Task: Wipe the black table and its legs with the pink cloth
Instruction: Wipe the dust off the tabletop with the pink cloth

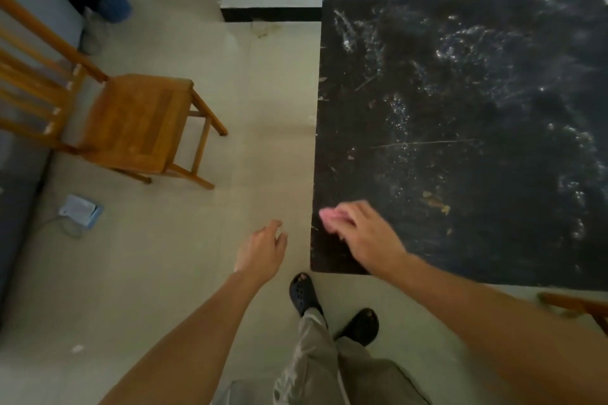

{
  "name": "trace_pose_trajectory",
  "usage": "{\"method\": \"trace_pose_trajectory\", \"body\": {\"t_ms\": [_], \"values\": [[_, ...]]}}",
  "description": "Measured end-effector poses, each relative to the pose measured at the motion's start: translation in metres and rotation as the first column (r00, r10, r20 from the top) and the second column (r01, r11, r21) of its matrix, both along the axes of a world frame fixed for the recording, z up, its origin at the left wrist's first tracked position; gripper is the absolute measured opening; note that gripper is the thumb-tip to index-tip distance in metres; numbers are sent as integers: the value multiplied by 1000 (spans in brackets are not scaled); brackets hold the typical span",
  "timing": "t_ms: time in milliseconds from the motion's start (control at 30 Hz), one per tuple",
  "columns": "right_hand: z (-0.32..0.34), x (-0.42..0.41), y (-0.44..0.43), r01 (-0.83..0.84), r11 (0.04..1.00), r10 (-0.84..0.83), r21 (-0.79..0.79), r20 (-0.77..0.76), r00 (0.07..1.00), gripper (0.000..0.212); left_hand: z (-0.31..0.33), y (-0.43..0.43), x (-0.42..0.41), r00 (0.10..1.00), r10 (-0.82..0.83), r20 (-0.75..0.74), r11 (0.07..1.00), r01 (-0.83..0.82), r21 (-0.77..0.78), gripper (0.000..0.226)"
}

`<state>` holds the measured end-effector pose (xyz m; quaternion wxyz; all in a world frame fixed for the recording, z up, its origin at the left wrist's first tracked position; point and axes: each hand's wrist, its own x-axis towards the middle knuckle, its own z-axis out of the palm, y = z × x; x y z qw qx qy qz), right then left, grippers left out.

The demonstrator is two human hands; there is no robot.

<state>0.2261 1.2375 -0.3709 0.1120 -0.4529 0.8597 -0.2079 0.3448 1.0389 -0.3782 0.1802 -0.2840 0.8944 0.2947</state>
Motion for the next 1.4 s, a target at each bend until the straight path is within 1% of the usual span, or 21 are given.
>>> {"method": "trace_pose_trajectory", "body": {"t_ms": [67, 133, 167, 233, 300, 367, 433, 500, 567, 633, 733, 767, 833, 900, 967, 1033, 1133, 1200, 1267, 1333, 1400], "values": [[-18, 41, 4, -381, 923, 384, 55, -44, 922, 58, 2, -12, 2, 1000, 21, 2, 1000, -21, 4, 38], [-30, 36, 1, -448, 893, 449, 31, -70, 891, 64, 1, -22, 3, 1000, 28, 9, 1000, -28, -10, 37], [-33, 19, -6, -374, 927, 372, -12, -81, 925, 57, 0, -25, 2, 1000, 19, 10, 1000, -19, -14, 37], [-29, -32, -20, -18, 1000, 19, 20, -71, 997, 42, -2, -27, -3, 1000, -17, 16, 1000, 18, -23, 37], [-16, -88, -20, 268, 958, -257, 106, -108, 960, 32, -6, -22, -12, 998, -57, 23, 998, 57, -17, 37], [-2, -107, -6, 401, 910, -383, 99, -164, 909, 29, -10, -12, -25, 997, -77, 19, 997, 77, 18, 38], [3, -81, 14, 340, 939, -328, 41, -181, 927, 36, -14, 2, -41, 996, -93, -3, 994, 93, 61, 40], [0, -30, 33, 184, 982, -176, 32, -171, 969, 49, -15, 22, -55, 996, -89, -11, 992, 89, 90, 37], [-12, 23, 52, 34, 995, -23, 93, -114, 993, 65, -15, 42, -64, 1000, -2, 11, 994, 1, 114, 36], [-22, 42, 74, -17, 991, 30, 134, -94, 995, 76, -18, 60, -67, 993, 109, 34, 987, -112, 119, 41], [-29, -6, 107, 107, 978, -82, 178, -138, 987, 78, -23, 78, -65, 975, 219, 42, 971, -222, 89, 53], [-28, -37, 118, 227, 960, -202, 163, -153, 967, 72, -24, 83, -65, 970, 241, 35, 967, -243, 70, 56], [-17, -99, 132, 482, 853, -456, 201, -164, 875, 50, -26, 90, -64, 963, 268, -1, 963, -268, 24, 57], [-6, -123, 130, 550, 815, -523, 183, -178, 833, 38, -27, 95, -66, 953, 303, -13, 953, -303, -16, 56], [-5, -102, 122, 433, 899, -414, 70, -192, 890, 38, -28, 99, -67, 944, 328, -10, 943, -329, -47, 56], [-13, -50, 117, 158, 987, -149, 39, -173, 974, 46, -28, 103, -68, 939, 343, -13, 936, -343, -82, 55], [-24, 2, 129, -228, 969, 239, 95, -125, 963, 70, -28, 109, -71, 936, 351, -18, 927, -350, -137, 55], [-32, -17, 138, -304, 949, 315, 90, -169, 934, 73, -31, 111, -71, 932, 361, -15, 916, -357, -184, 55], [-42, -64, 133, -213, 968, 236, 135, -193, 952, 70, -34, 112, -71, 928, 372, -5, 905, -364, -219, 54], [-40, -130, 120, 74, 989, -48, 129, -195, 980, 62, -37, 113, -72, 922, 387, 4, 898, -376, -227, 55], [-26, -186, 107, 317, 930, -294, 188, -142, 945, 49, -39, 114, -71, 921, 389, -7, 894, -379, -240, 55]]}}
